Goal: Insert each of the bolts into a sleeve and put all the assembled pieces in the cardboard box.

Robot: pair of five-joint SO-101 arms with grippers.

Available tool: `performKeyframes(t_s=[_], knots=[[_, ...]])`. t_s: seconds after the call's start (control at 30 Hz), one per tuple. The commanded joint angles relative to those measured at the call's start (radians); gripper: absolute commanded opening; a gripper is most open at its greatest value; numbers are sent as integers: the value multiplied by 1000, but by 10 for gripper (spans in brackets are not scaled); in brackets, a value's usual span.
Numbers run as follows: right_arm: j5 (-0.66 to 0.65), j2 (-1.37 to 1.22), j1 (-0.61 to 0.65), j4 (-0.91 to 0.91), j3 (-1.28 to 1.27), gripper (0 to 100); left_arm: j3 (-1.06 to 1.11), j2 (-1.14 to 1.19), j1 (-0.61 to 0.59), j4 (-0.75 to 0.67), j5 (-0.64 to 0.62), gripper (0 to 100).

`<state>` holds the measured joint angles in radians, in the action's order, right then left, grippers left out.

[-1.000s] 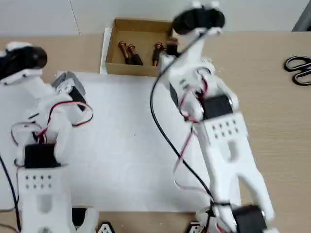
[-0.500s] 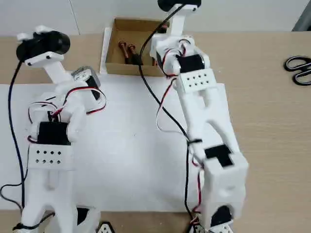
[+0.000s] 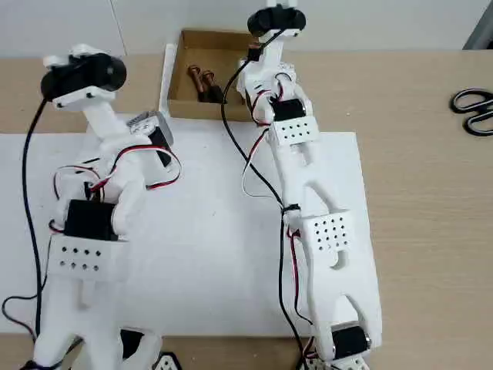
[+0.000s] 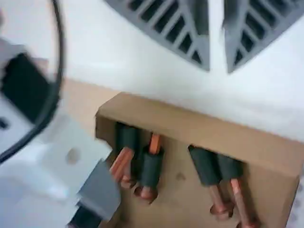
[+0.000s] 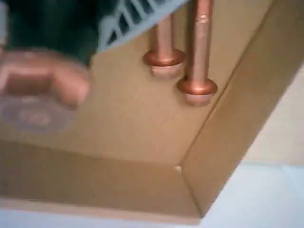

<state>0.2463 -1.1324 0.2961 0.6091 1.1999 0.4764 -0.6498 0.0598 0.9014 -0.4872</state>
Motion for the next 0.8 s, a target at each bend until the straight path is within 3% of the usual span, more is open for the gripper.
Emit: performKeyframes(t_s=[0.0, 0.33, 0.6, 0.77], knots=[[-44, -12, 7, -36, 110, 6, -42, -40, 0, 6, -2, 6], [-74, -31, 28, -36, 112, 17, -42, -35, 0, 8, -2, 6], [-77, -30, 30, 19, 114, 210, -4, -41, 0, 6, 0, 6], [-110, -30, 25, 41, 115, 230, 7, -41, 0, 3, 0, 6]])
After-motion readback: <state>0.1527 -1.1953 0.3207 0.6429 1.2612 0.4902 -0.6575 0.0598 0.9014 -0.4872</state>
